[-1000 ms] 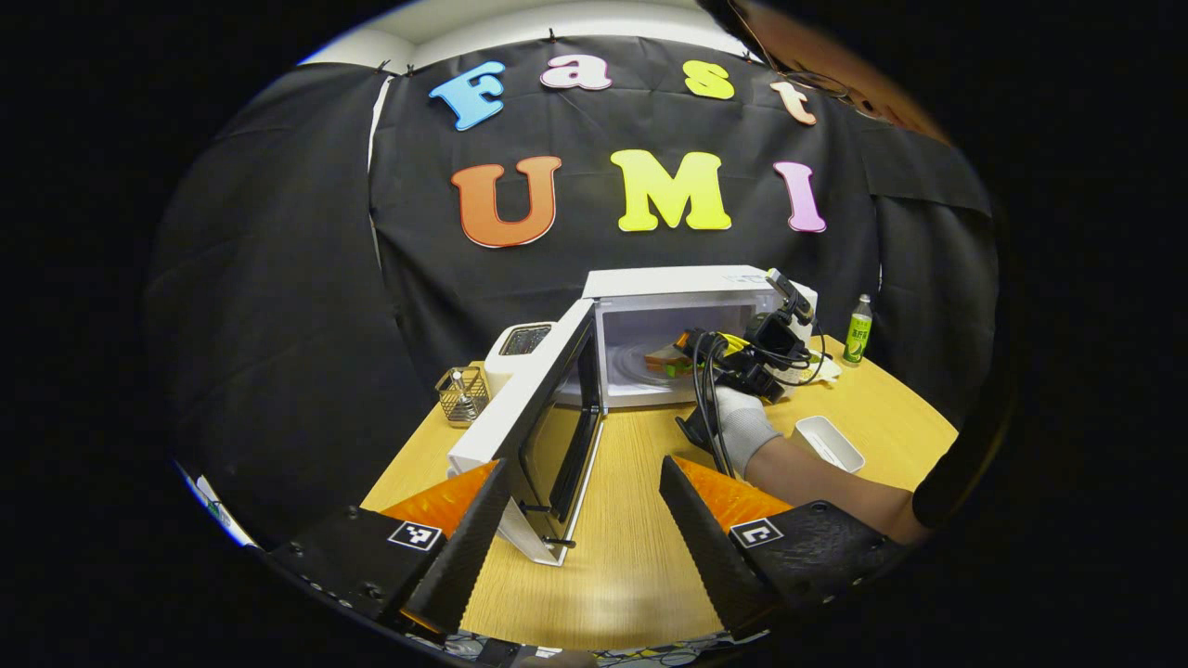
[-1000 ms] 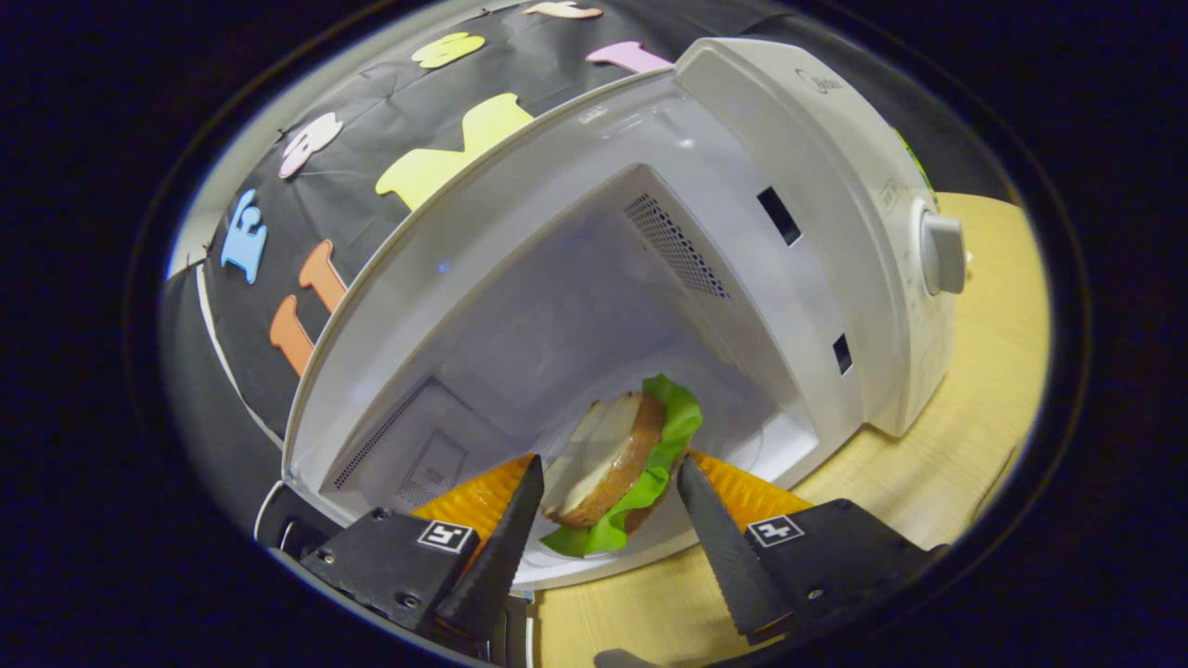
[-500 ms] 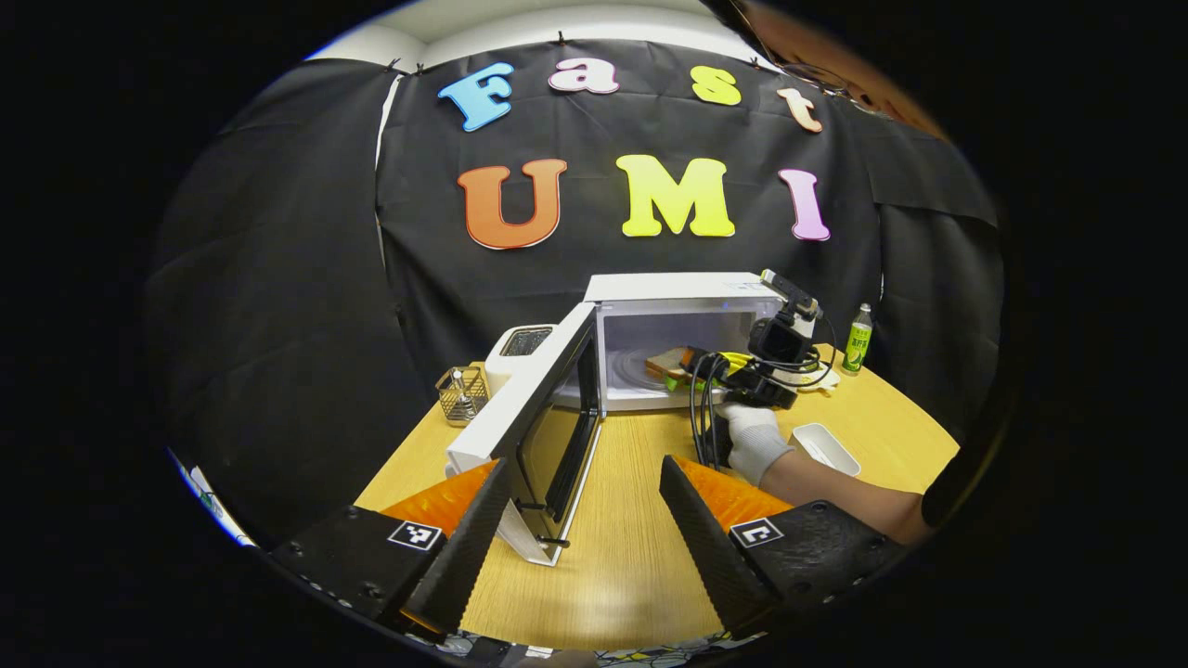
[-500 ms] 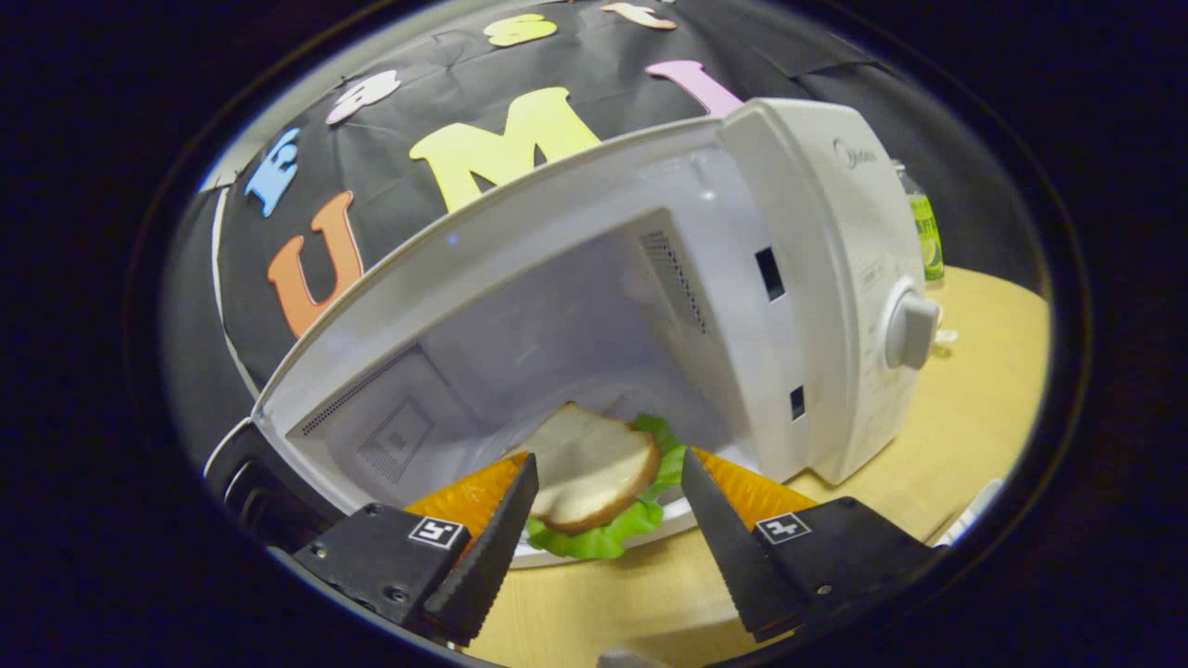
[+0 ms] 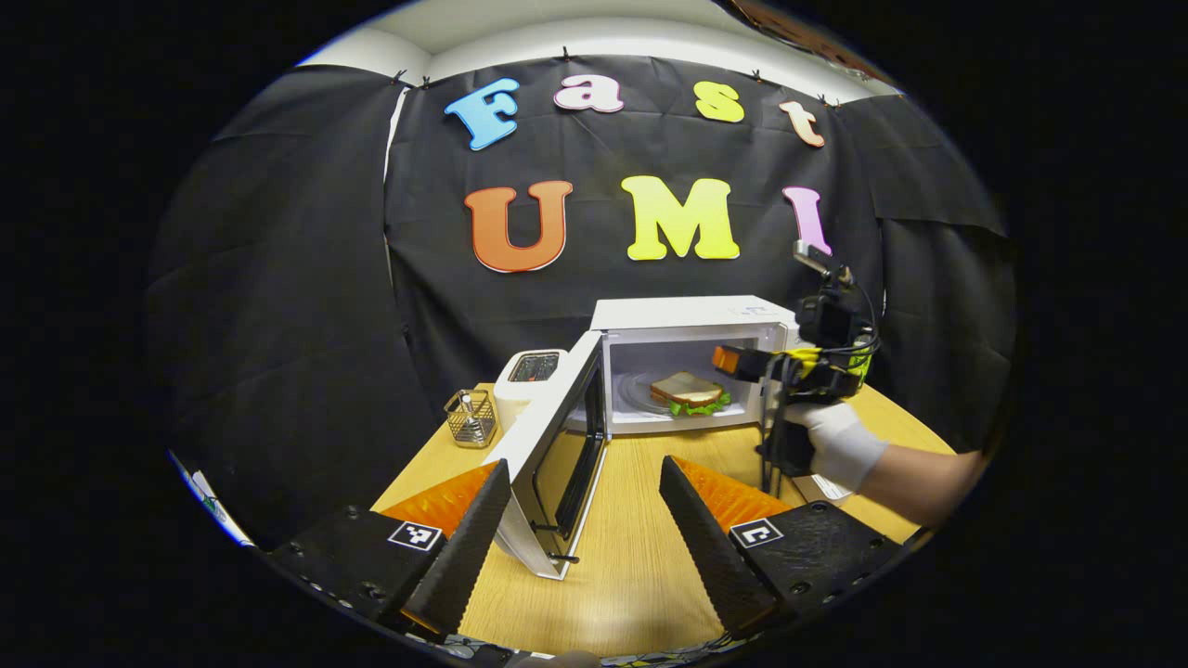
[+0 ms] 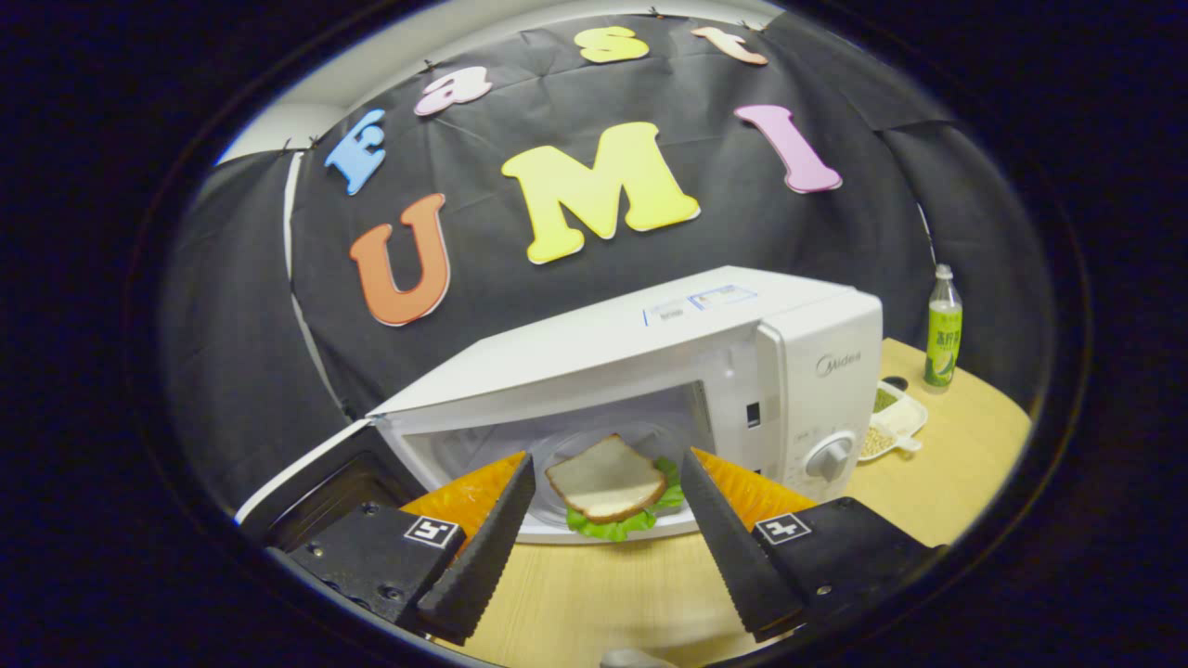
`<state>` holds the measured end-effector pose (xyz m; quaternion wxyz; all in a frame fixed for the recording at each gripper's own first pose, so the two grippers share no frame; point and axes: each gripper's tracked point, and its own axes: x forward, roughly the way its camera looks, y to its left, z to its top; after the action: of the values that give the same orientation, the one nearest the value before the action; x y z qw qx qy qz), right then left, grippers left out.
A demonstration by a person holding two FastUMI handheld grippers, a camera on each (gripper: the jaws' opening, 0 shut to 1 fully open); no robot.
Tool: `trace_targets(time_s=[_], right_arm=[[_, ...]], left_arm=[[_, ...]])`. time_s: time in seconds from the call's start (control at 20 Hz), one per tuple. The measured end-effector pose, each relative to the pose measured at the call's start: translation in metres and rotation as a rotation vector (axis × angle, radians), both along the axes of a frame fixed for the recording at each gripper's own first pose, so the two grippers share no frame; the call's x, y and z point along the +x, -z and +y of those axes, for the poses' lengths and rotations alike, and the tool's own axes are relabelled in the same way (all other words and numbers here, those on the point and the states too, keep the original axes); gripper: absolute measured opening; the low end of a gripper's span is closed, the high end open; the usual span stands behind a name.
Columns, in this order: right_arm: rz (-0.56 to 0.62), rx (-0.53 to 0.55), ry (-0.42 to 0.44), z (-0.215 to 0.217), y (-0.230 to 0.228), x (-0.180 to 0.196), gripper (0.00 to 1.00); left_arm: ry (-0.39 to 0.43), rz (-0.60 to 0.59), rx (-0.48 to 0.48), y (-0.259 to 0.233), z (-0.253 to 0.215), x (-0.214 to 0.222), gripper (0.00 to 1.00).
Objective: Open the microwave oven with the left hand, put the food in, and close the microwave oven.
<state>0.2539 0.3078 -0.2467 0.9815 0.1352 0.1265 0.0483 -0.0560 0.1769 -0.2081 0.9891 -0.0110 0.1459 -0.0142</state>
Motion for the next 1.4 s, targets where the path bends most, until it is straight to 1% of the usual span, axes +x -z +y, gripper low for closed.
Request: trace_targets(time_s=[0.05,0.15,0.2,0.25,0.3,0.35,0.4,0.45,0.55,0.6,0.65,0.7,0.75,0.8,0.85,0.9,0.95,1.0,1.05,1.1,1.2,1.3,1.35,1.4], right_arm=[[-0.003,-0.023,-0.029,-0.006,-0.014,-0.014,1.0],[-0.021,-0.085,-0.062,-0.028,-0.045,-0.041,1.0],[-0.029,-0.13,-0.062,-0.043,-0.058,-0.054,0.91],[-0.036,-0.163,-0.063,-0.058,-0.071,-0.066,1.0],[-0.036,-0.189,-0.061,-0.072,-0.082,-0.079,0.91],[-0.036,-0.202,-0.063,-0.083,-0.092,-0.089,0.91],[-0.038,-0.232,-0.056,-0.098,-0.104,-0.1,1.0],[-0.037,-0.26,-0.037,-0.113,-0.111,-0.112,0.92],[-0.038,-0.277,-0.02,-0.136,-0.127,-0.129,0.92],[-0.028,-0.274,-0.01,-0.144,-0.132,-0.137,1.0],[-0.022,-0.27,-0.003,-0.153,-0.136,-0.146,1.0],[-0.025,-0.273,0.008,-0.163,-0.144,-0.156,0.92],[-0.034,-0.281,0.022,-0.173,-0.15,-0.163,0.92],[-0.042,-0.285,0.044,-0.183,-0.156,-0.171,0.92],[-0.045,-0.281,0.054,-0.189,-0.159,-0.178,0.92],[-0.041,-0.278,0.062,-0.195,-0.16,-0.184,0.92],[-0.039,-0.277,0.077,-0.202,-0.163,-0.19,0.92],[-0.045,-0.27,0.089,-0.206,-0.167,-0.195,0.92],[-0.043,-0.262,0.103,-0.21,-0.169,-0.198,0.92],[-0.037,-0.25,0.111,-0.215,-0.168,-0.203,0.92],[-0.027,-0.238,0.127,-0.22,-0.165,-0.211,0.92],[-0.023,-0.236,0.134,-0.224,-0.163,-0.219,0.92],[-0.02,-0.235,0.139,-0.226,-0.161,-0.223,0.92],[-0.016,-0.23,0.139,-0.228,-0.159,-0.225,1.0]], left_arm=[[-0.009,-0.011,0.007,-0.006,0.004,-0.001,0.97],[-0.004,-0.042,0.014,-0.018,0.003,-0.001,0.97],[-0.004,-0.056,0.02,-0.022,0.004,-0.001,0.97],[-0.011,-0.066,0.027,-0.026,0.007,-0.001,0.97],[-0.019,-0.078,0.032,-0.03,0.01,0.0,0.96],[-0.025,-0.089,0.038,-0.034,0.011,0.002,0.97],[-0.034,-0.098,0.047,-0.038,0.015,0.003,0.96],[-0.042,-0.112,0.055,-0.041,0.018,0.002,0.96],[-0.064,-0.133,0.048,-0.048,0.024,0.005,0.96],[-0.073,-0.143,0.037,-0.051,0.027,0.005,0.95],[-0.083,-0.153,0.025,-0.053,0.03,0.007,0.94],[-0.093,-0.16,0.02,-0.056,0.034,0.009,0.88],[-0.081,-0.165,0.012,-0.056,0.033,0.012,0.83],[-0.069,-0.169,0.003,-0.055,0.033,0.013,0.8],[-0.048,-0.173,-0.011,-0.056,0.031,0.016,0.63],[-0.06,-0.172,-0.014,-0.055,0.039,0.018,0.46],[-0.081,-0.171,-0.009,-0.054,0.049,0.02,0.36],[-0.099,-0.177,0.004,-0.053,0.058,0.021,0.1],[-0.11,-0.186,0.023,-0.052,0.065,0.022,0.08],[-0.099,-0.19,0.034,-0.051,0.067,0.023,0.01],[-0.109,-0.17,0.061,-0.035,0.078,0.026,0.01],[-0.096,-0.159,0.044,-0.025,0.087,0.028,0.0],[-0.101,-0.13,0.024,-0.016,0.091,0.03,0.0],[-0.115,-0.123,0.014,-0.008,0.099,0.033,0.0]])
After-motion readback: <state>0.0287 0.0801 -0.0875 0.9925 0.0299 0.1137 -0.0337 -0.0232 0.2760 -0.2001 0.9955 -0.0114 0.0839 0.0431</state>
